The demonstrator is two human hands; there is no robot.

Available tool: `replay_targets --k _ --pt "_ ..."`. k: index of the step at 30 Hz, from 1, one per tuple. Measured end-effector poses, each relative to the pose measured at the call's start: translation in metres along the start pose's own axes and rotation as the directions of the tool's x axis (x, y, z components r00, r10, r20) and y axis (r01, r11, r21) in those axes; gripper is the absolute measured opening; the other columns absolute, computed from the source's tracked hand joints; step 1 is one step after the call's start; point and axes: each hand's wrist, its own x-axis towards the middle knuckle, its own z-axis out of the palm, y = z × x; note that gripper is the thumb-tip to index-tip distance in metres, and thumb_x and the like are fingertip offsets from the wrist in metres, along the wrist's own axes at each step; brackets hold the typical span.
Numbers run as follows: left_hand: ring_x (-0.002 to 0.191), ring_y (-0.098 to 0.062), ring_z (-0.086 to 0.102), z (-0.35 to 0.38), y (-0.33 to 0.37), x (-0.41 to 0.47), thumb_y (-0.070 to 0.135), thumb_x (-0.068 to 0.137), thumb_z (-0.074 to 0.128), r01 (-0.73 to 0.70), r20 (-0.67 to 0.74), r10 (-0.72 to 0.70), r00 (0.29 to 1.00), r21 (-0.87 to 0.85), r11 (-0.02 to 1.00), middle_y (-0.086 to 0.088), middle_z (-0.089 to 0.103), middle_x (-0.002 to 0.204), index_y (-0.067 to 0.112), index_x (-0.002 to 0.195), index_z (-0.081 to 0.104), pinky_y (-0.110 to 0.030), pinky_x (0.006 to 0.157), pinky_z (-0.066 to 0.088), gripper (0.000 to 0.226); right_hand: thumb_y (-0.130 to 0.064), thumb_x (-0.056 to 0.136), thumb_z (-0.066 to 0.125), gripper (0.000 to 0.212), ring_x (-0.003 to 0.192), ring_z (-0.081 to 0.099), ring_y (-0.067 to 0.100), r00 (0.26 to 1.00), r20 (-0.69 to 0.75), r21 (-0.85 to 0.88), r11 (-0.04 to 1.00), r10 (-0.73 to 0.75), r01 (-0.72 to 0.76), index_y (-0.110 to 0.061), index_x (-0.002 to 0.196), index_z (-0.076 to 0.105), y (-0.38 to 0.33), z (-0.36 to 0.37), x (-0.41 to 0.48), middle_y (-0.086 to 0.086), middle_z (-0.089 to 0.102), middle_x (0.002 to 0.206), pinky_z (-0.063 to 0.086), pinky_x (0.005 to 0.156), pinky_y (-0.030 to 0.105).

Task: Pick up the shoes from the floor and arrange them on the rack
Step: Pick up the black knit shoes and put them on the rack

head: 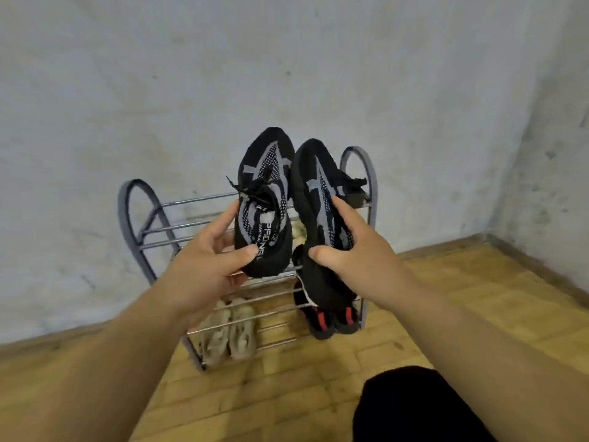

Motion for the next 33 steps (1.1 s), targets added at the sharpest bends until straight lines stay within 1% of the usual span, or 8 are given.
replay_targets --k 3,6,9,15,21,25,29,33 --pt "0.083 -0.017 0.071 -0.079 -0.012 -0.035 0.001 0.086 0.071 0.103 -0.050 -0.106 0.993 -0.044 0.994 -0.004 0.075 0.114 0.044 0.140 0.055 -0.030 0.063 0.051 0.071 -0.035 0.087 0.076 0.086 0.098 0.053 -0.016 0.989 0.150 -0.162 0.986 -0.007 0.032 -0.055 0.153 0.025 -0.006 0.034 0.007 -0.044 0.046 0.117 0.043 0.075 0.007" --pt "0.068 -0.015 0.061 -0.140 -0.040 -0.067 0.011 0.060 0.093 0.334 -0.022 -0.337 0.941 -0.082 0.939 0.003 0.073 0.109 0.043 0.128 0.068 -0.031 0.062 0.040 0.080 -0.034 0.088 0.075 0.088 0.080 0.062 -0.007 0.941 0.317 -0.319 0.948 0.117 -0.010 -0.054 0.155 0.022 0.013 0.065 0.004 -0.021 0.052 0.132 0.049 0.064 0.015" --pt "0.068 -0.013 0.056 -0.178 -0.061 -0.075 0.000 0.074 0.078 0.527 -0.015 -0.527 0.849 -0.016 0.850 0.002 0.073 0.116 0.037 0.124 0.072 -0.028 0.062 0.033 0.062 -0.035 0.088 0.074 0.086 0.071 0.062 0.001 0.858 0.434 -0.489 0.871 0.276 -0.033 -0.054 0.154 0.023 0.031 0.076 -0.002 -0.014 0.055 0.123 0.041 0.050 0.011" --pt "0.066 -0.013 0.061 -0.199 -0.089 -0.070 0.001 0.096 0.062 0.730 -0.139 -0.718 0.682 0.073 0.679 -0.002 0.074 0.102 0.035 0.123 0.070 -0.026 0.053 0.034 0.044 -0.035 0.084 0.076 0.085 0.082 0.064 0.018 0.750 0.454 -0.529 0.823 0.481 -0.208 -0.048 0.155 0.030 0.051 0.102 0.005 0.000 0.050 0.133 0.045 0.063 0.028" --pt "0.091 -0.021 0.049 -0.205 -0.123 -0.037 0.006 0.099 0.060 0.726 -0.216 -0.698 0.683 0.090 0.682 -0.004 0.068 0.120 0.043 0.119 0.070 -0.029 0.063 0.033 0.043 -0.031 0.084 0.074 0.089 0.078 0.054 0.013 0.700 0.464 -0.502 0.812 0.544 -0.298 -0.036 0.160 0.028 0.088 0.152 0.024 -0.001 0.055 0.116 0.039 0.058 0.022" --pt "0.081 -0.020 0.047 -0.211 -0.173 -0.026 0.006 0.100 0.059 0.668 -0.214 -0.659 0.721 -0.041 0.743 -0.009 0.072 0.119 0.042 0.133 0.062 -0.029 0.059 0.031 0.049 -0.036 0.089 0.070 0.087 0.090 0.063 0.015 0.741 0.426 -0.508 0.815 0.519 -0.279 -0.035 0.161 0.021 0.118 0.193 0.049 0.002 0.054 0.140 0.043 0.059 0.022" --pt "0.080 -0.017 0.054 -0.204 -0.235 -0.005 0.002 0.100 0.057 0.567 -0.263 -0.583 0.768 -0.142 0.811 -0.005 0.070 0.120 0.038 0.144 0.054 -0.026 0.055 0.035 0.056 -0.040 0.088 0.070 0.089 0.122 0.058 0.023 0.826 0.332 -0.442 0.849 0.455 -0.290 -0.036 0.162 0.020 0.157 0.239 0.084 -0.001 0.050 0.152 0.049 0.090 0.027" --pt "0.124 -0.023 0.057 -0.199 -0.282 0.038 0.000 0.100 0.056 0.464 -0.339 -0.486 0.805 -0.150 0.873 -0.004 0.061 0.139 0.033 0.149 0.048 -0.046 0.105 0.047 0.060 -0.033 0.089 0.071 0.084 0.132 0.054 0.020 0.894 0.265 -0.384 0.890 0.361 -0.245 -0.035 0.160 0.026 0.193 0.283 0.123 -0.004 0.056 0.147 0.041 0.103 0.026"
